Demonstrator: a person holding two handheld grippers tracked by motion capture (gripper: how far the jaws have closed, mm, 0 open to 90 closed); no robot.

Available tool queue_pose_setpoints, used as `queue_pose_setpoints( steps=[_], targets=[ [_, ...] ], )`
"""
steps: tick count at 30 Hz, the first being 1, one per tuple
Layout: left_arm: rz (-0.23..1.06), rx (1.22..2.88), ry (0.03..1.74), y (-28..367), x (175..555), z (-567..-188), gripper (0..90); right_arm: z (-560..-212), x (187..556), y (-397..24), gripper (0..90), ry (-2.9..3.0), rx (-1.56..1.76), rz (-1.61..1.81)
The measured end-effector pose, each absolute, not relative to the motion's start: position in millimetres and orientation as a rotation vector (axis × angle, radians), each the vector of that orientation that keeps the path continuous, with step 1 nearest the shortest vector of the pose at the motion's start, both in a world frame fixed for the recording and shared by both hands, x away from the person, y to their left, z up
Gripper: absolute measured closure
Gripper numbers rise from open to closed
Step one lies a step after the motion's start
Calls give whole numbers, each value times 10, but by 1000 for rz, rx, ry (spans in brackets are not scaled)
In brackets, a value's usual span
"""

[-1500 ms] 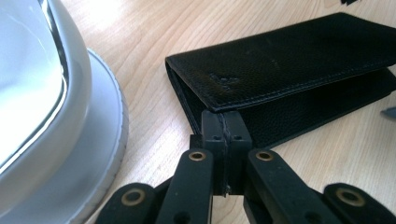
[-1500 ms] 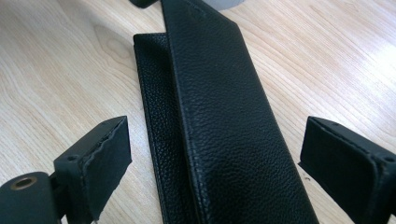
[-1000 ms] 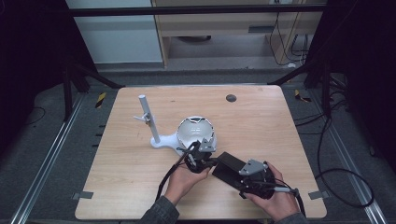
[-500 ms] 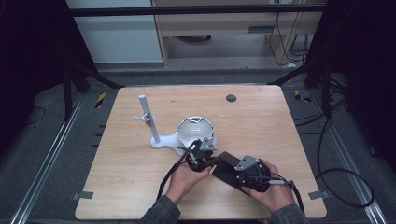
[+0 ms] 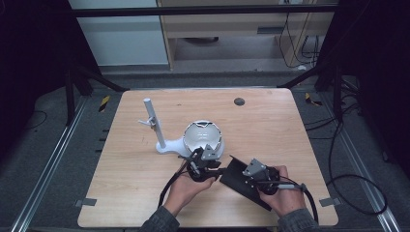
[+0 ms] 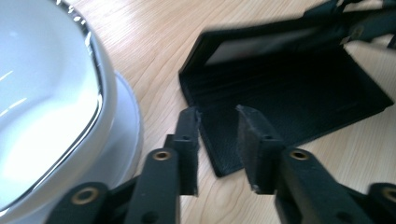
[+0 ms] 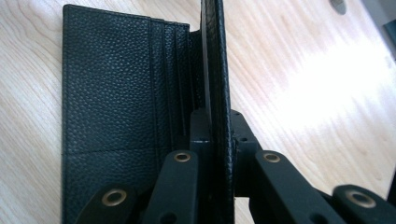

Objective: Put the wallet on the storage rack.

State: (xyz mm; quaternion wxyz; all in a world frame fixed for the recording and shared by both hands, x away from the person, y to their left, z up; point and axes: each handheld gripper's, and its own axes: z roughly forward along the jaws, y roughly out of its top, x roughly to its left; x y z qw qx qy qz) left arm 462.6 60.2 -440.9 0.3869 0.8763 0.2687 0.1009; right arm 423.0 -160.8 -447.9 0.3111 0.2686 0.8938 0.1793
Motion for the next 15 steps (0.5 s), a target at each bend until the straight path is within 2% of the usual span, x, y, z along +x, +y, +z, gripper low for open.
queue_pose_setpoints(
  steps=[1,2,8,13,15],
  targets=[
    [272,2223,690,637,4614,-4410,572,-4452,4206,-1641,838,2351,710,497],
    [273,2222,688,655,4612,-4407,530,-4438,4196,-1657,839,2348,707,506],
    [280,2187,699,754,4593,-4385,336,-4301,4096,-1741,839,2313,706,589],
    [248,2169,687,796,4585,-4363,225,-4154,3998,-1785,839,2294,678,646],
    [243,2156,678,801,4582,-4350,211,-4104,3969,-1796,839,2284,670,663]
  ],
)
